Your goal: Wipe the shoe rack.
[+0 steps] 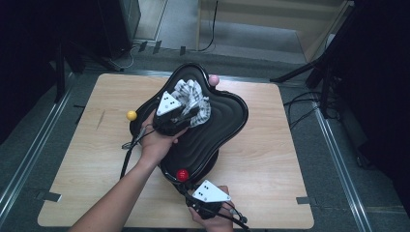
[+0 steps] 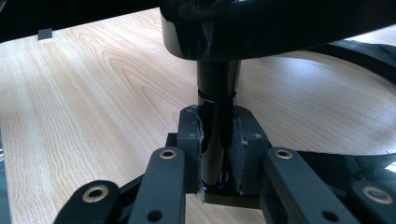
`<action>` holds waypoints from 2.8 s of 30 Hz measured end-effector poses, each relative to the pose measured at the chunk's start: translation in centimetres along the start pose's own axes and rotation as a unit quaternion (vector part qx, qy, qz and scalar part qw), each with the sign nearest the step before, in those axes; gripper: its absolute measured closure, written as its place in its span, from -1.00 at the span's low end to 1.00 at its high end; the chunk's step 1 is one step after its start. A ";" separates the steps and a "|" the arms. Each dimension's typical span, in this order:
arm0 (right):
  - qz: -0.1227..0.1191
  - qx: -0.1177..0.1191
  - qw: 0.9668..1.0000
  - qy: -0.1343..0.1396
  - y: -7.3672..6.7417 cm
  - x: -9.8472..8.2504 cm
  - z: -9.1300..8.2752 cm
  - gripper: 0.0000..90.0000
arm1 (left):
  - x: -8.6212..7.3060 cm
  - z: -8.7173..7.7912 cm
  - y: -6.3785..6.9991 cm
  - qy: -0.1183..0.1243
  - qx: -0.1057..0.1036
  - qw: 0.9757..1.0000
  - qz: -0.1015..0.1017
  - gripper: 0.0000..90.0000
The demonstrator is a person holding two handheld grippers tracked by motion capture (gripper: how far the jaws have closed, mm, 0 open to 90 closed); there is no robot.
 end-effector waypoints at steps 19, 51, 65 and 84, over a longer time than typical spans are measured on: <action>-0.001 0.000 1.000 0.000 0.0 0.0 0.0 0.69 | -4.8 -4.6 -1.2 -0.017 -0.001 1.000 -0.001 0.70; -0.002 0.001 1.000 0.001 0.1 0.0 0.1 0.69 | -0.1 0.5 1.9 0.000 -0.030 0.999 0.017 0.69; -0.003 0.000 1.000 0.002 0.1 0.0 0.1 0.69 | 3.2 4.1 4.4 0.000 -0.043 0.999 0.025 0.66; -0.004 0.000 1.000 0.001 0.1 0.0 0.1 0.69 | 1.9 3.8 6.4 -0.008 -0.091 0.995 0.040 0.63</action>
Point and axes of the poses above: each handheld gripper's, and its own axes: z roughly forward along the jaws, x roughly out of its top, y roughly to its right, the point moved 1 cm from there along z, roughly forward along the jaws, and after that the axes turned 10 degrees about -z, right-handed, at the moved point
